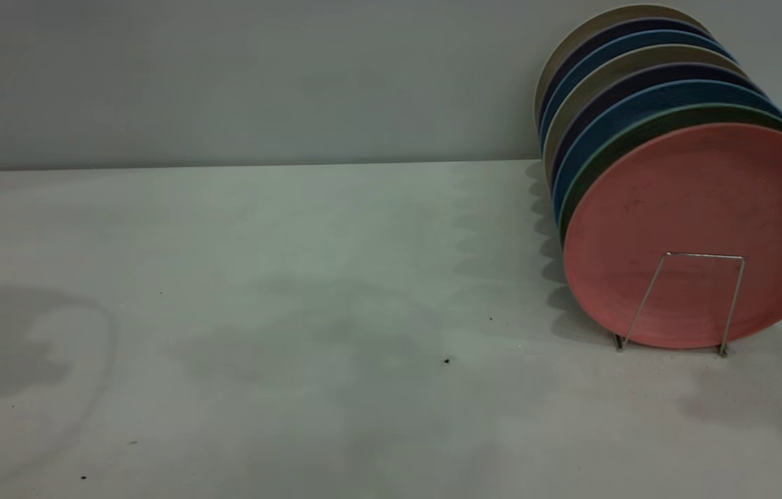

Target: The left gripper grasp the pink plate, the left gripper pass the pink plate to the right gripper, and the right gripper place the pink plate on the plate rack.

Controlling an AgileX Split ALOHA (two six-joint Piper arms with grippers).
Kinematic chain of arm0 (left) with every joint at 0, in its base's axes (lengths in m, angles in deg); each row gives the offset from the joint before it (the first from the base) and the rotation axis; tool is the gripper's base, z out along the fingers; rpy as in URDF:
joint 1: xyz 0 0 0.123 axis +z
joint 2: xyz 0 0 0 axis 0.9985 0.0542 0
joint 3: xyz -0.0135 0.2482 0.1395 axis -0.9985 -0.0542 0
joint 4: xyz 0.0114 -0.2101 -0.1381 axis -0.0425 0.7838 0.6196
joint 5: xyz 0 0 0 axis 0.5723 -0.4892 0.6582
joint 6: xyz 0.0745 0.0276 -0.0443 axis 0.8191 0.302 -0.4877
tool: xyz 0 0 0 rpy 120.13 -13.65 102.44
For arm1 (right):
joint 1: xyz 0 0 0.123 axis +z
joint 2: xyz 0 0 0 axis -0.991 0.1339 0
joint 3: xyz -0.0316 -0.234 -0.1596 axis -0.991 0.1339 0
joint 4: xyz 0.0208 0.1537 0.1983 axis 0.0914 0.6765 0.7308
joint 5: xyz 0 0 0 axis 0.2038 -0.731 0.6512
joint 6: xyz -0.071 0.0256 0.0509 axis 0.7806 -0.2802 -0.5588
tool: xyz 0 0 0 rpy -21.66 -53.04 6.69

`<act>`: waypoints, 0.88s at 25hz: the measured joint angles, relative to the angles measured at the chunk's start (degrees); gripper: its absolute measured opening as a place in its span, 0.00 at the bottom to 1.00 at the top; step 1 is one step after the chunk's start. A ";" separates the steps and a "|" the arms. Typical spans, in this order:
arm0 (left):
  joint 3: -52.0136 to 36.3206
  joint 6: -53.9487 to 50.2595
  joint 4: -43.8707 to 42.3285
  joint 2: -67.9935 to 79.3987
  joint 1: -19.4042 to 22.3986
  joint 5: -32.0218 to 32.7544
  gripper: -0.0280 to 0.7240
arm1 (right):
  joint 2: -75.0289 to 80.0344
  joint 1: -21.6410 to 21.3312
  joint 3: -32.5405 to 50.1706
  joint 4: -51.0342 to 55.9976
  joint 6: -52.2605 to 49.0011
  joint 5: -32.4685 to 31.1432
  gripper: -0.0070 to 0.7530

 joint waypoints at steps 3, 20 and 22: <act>0.00 -0.74 -0.13 -6.25 0.00 2.01 0.68 | -2.92 0.00 0.11 -2.78 -2.05 -5.59 0.69; -30.67 -3.83 -0.86 -45.79 0.00 0.25 0.68 | -41.47 -0.05 15.13 2.02 -0.80 -7.44 0.68; -35.34 -4.03 -0.86 -50.85 0.00 -0.69 0.68 | -46.37 -0.05 19.89 2.71 -0.80 -7.44 0.68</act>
